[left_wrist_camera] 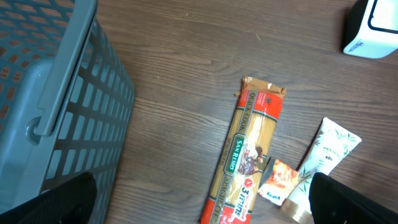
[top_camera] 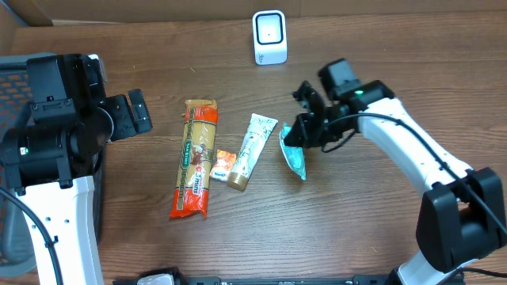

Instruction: Scan the item barcode

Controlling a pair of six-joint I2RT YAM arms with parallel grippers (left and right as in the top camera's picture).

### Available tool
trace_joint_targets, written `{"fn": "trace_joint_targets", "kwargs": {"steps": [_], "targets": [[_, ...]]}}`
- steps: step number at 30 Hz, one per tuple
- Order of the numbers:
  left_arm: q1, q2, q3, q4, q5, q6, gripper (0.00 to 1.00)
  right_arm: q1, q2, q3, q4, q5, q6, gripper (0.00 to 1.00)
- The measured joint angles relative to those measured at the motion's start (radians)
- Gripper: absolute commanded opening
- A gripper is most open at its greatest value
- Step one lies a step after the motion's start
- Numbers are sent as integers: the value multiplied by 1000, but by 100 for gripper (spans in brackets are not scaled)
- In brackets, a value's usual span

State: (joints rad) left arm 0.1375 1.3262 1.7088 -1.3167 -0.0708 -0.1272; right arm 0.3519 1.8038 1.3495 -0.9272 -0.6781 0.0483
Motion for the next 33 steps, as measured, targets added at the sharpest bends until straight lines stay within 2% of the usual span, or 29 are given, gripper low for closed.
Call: {"fn": "trace_joint_targets", "kwargs": {"steps": [8, 12, 28, 33], "targets": [[0, 0, 0, 0, 0, 0, 100, -111, 4, -279, 227, -314, -62, 4], [0, 0, 0, 0, 0, 0, 100, -127, 19, -352, 281, -374, -71, 4], [0, 0, 0, 0, 0, 0, 100, -132, 235, -364, 367, -550, -45, 4], [0, 0, 0, 0, 0, 0, 100, -156, 253, -364, 367, -576, -32, 4]]}}
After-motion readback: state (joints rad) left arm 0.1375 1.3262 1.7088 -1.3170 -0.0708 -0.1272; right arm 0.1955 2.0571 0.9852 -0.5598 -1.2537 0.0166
